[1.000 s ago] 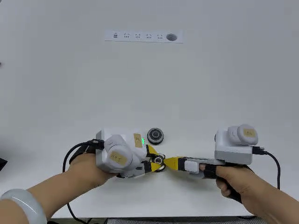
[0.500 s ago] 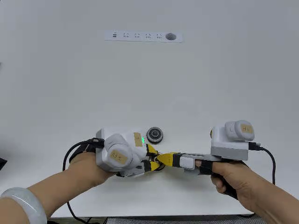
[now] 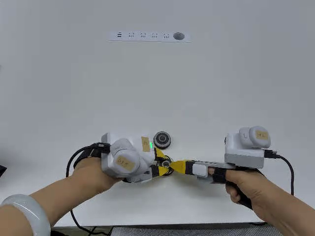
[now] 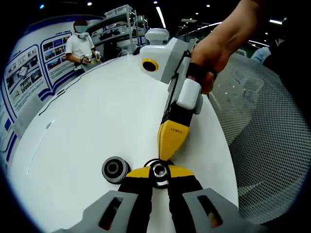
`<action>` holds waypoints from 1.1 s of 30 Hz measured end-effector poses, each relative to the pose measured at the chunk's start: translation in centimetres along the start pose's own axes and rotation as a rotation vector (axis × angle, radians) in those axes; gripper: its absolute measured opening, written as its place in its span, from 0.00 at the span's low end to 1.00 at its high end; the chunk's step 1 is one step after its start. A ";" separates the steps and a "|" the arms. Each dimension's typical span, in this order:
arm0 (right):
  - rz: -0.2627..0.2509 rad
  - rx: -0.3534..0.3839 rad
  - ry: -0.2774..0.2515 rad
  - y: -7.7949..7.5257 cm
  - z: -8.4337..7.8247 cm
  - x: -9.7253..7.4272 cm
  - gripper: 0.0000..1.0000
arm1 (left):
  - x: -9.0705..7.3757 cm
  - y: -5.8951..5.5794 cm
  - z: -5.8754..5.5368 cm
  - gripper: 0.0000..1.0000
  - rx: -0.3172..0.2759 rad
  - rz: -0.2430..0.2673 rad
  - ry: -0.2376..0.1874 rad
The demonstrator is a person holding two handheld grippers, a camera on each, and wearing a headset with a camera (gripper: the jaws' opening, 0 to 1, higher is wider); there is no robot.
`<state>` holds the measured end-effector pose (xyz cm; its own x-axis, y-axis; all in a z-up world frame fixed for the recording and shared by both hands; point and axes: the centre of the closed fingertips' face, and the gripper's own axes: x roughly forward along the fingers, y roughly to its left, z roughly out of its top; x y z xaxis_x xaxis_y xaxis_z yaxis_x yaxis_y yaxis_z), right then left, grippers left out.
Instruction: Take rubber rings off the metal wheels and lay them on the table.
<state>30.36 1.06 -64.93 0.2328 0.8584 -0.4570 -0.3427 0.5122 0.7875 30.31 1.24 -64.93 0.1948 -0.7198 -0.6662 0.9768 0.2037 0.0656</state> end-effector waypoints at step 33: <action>0.036 0.005 -0.019 1.2 0.4 -0.2 0.01 | -1.3 0.9 -0.6 0.47 -0.046 0.039 -0.024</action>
<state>30.28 1.54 -63.70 0.2372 0.8757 -0.4205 -0.3468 0.4807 0.8054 30.92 2.75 -64.47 0.2352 -0.7267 -0.6455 0.9636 0.2613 0.0568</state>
